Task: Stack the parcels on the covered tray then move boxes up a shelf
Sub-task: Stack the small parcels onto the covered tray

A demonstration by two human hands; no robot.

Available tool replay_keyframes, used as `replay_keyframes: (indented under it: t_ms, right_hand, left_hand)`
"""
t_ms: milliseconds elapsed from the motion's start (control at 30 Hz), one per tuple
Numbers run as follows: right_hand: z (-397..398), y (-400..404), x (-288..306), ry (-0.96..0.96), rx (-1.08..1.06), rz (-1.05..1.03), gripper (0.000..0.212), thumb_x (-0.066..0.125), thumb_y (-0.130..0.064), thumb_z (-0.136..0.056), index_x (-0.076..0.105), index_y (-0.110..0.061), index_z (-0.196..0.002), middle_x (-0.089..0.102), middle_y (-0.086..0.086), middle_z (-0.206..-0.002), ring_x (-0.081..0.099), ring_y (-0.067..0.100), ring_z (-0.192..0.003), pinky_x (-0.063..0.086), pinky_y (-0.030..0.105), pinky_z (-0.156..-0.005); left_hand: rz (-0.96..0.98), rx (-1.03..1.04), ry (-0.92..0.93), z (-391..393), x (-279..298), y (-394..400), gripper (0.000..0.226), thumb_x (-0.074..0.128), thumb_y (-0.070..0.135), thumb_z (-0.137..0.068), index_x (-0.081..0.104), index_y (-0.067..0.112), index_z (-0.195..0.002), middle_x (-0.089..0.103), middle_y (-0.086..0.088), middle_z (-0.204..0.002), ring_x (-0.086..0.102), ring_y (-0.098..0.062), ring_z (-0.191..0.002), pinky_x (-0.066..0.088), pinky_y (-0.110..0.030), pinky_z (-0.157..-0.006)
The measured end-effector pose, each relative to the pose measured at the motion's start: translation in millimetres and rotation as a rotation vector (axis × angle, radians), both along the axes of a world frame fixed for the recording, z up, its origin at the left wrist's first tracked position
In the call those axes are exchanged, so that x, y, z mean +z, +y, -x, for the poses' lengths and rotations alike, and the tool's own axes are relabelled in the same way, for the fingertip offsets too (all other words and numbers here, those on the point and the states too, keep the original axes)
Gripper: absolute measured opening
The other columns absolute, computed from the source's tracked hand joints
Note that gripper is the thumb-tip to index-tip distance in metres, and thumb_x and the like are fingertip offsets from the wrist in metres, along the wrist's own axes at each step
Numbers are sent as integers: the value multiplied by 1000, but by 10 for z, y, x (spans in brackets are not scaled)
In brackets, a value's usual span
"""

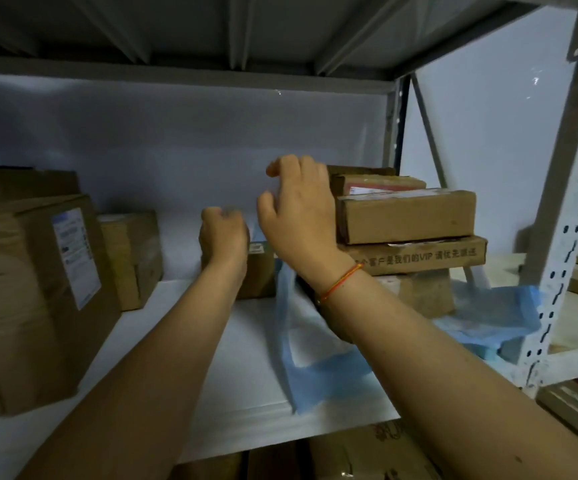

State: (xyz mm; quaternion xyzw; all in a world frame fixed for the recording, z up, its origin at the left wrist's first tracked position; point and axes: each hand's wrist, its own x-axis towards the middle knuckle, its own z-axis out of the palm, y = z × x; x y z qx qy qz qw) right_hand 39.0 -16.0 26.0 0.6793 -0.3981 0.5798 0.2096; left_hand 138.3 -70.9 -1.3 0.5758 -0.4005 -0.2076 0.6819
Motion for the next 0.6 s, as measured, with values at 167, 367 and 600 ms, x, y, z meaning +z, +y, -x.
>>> replay_keyframes:
  t_ms: [167,367,600]
  right_hand:
    - [-538,-386,-193,2,109,-583,37,51,-19,-90,52,-4,-124,52,17,-128,46,35,-119,39,39,-99]
    - [-731,-978,-402,-332,28,-960,52,53,-21,-87,42,-1,-134,39,20,-142,39,38,-131,33,39,-109]
    - [-686,-1388,-554,-391,-44,-1101,57,50,-27,-89,37,2,-136,40,20,-144,38,36,-133,30,36,-110]
  left_hand:
    - [-131,75,-14,-562,-192,-133,42,41,1,-92,53,10,-131,56,-13,-129,57,-33,-112,45,-32,-82]
    - [-313,-26,-48,-919,-361,-397,59,45,15,-92,28,8,-148,39,-15,-148,42,-34,-130,38,-33,-98]
    - [-416,-149,38,-951,-479,-654,48,40,26,-93,44,6,-137,52,-13,-134,51,-25,-100,38,-27,-71]
